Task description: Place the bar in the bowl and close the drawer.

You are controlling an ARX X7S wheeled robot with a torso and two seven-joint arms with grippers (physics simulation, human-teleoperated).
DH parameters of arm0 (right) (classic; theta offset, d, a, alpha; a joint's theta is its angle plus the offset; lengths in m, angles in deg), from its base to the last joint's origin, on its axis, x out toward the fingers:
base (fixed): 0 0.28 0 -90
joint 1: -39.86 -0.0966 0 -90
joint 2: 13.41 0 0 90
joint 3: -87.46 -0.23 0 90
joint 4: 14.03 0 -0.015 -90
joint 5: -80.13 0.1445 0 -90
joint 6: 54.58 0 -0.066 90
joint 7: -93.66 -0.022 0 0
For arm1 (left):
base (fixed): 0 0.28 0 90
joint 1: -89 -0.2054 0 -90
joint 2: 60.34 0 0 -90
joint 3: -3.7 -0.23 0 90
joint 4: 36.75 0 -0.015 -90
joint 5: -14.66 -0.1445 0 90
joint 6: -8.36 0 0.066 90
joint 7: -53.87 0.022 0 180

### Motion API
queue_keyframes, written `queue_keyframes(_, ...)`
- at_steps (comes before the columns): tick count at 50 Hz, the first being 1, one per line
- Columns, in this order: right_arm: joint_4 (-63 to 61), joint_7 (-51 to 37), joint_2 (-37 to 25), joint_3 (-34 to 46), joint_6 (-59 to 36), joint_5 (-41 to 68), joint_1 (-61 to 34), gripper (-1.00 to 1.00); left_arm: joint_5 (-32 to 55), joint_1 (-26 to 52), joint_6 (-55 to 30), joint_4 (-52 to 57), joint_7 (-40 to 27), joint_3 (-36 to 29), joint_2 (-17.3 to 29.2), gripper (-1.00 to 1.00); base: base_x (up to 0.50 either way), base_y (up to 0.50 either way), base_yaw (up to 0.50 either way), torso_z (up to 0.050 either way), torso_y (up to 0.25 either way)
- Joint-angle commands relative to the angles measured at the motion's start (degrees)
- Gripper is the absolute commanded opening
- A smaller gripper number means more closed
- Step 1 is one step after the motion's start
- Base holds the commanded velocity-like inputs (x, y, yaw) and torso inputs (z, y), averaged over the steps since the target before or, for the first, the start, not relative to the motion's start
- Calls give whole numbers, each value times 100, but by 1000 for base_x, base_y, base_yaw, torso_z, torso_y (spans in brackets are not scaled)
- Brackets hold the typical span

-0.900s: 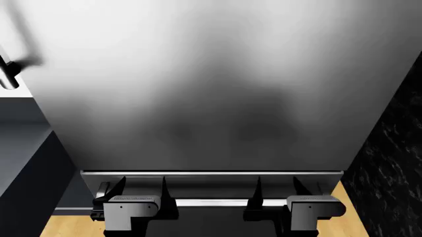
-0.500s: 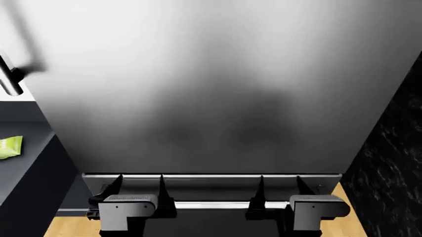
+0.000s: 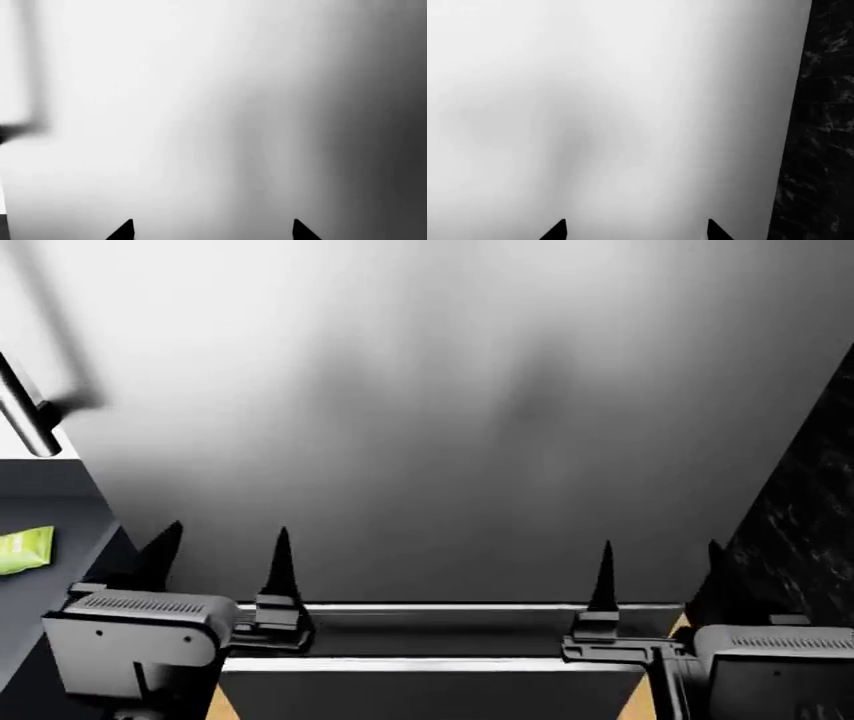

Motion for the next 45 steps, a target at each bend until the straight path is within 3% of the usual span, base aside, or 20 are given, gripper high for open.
queue_keyframes(1, -1736, -24, -379, -434, -1702, 183, -589, 100, 1873, 1167, -1619, 1309, -1225, 449, 1195, 100, 0, 0, 0, 50, 0)
queue_keyframes(4, -1865, -58, -440, -511, -1998, 239, -803, 100, 2252, 1325, -1491, 1294, -1650, 323, 1590, 100, 0, 0, 0, 50, 0)
queue_keyframes(9, -1932, -271, -603, -530, -2070, 363, -896, 100, 2340, 1409, -1389, 1252, -1775, 278, 1771, 100, 0, 424, 0, 50, 0)
queue_keyframes(22, -1928, -1076, -1247, -388, -1931, 948, -793, 100, 2433, 1349, -1196, 1213, -1909, 321, 1948, 100, 0, 500, 0, 50, 0)
queue_keyframes(45, -1920, -1512, -1579, -242, -1816, 1220, -779, 100, 2576, 1269, -917, 1174, -2121, 366, 2195, 100, 0, 500, 0, 50, 0)
